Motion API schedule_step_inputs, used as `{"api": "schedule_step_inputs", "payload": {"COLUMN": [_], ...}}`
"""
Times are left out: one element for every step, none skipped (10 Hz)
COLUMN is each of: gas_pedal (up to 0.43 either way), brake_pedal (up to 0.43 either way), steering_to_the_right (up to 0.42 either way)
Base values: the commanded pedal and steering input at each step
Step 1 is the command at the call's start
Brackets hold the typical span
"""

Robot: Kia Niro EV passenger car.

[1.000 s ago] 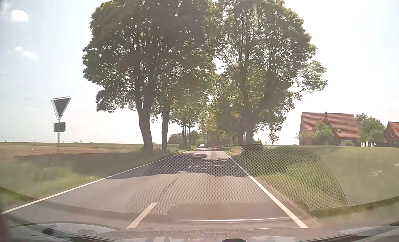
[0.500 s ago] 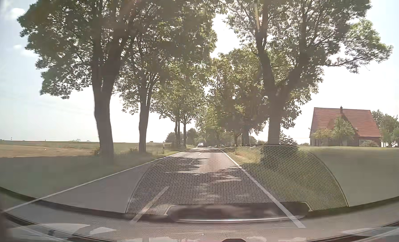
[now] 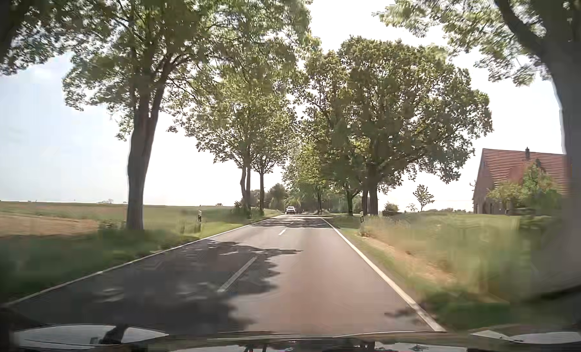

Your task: Follow the waypoints while adhering to traffic rules and regulations

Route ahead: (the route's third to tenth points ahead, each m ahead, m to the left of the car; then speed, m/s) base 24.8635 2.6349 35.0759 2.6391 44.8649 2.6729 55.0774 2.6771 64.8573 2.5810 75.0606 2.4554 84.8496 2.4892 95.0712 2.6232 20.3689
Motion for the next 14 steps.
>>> {"api": "schedule_step_inputs", "payload": {"gas_pedal": [0.197,0.197,0.189,0.189,0.197,0.197,0.209,0.22,0.22,0.22,0.22,0.22,0.22,0.22], "brake_pedal": [0.0,0.0,0.0,0.0,0.0,0.0,0.0,0.0,0.0,0.0,0.0,0.0,0.0,0.0], "steering_to_the_right": [0.0,0.0,0.0,0.0,0.0,0.0,0.0,0.0,0.0,0.0,0.0,0.0,0.0,0.0]}}
